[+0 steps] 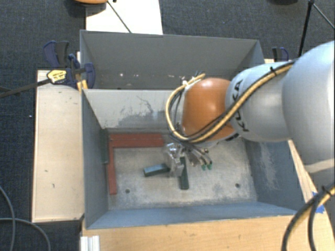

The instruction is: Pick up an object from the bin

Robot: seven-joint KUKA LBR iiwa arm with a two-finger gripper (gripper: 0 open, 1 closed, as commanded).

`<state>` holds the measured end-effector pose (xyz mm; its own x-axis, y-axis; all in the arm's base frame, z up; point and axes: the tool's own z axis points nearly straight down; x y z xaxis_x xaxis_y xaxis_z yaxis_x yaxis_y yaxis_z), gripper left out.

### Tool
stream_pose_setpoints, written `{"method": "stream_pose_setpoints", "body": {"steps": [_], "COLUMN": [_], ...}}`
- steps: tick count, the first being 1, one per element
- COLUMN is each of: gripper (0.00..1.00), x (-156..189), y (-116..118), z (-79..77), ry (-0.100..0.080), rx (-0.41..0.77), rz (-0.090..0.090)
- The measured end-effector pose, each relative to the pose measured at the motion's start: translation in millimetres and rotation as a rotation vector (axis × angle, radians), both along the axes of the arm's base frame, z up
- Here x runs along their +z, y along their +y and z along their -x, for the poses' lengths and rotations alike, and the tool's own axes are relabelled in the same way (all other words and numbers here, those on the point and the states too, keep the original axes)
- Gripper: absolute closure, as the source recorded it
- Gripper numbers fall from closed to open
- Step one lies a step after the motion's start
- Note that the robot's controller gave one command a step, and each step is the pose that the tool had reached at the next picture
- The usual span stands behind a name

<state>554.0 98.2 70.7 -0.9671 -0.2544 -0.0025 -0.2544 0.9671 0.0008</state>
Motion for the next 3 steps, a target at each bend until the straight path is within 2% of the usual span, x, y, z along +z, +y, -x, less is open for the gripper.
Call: {"method": "stream_pose_setpoints", "body": {"steps": [1,2,3], "gripper": [1.0,1.0,1.0], "x": [0.0,123.0,122.9], "y": [0.0,-10.4,-10.4], "z": [0.0,4.7,4.7], "ry": [0.0,0.0,0.001], "rx": [-0.002,0.062,0.06], "rz": [0.0,0.0,0.0]}}
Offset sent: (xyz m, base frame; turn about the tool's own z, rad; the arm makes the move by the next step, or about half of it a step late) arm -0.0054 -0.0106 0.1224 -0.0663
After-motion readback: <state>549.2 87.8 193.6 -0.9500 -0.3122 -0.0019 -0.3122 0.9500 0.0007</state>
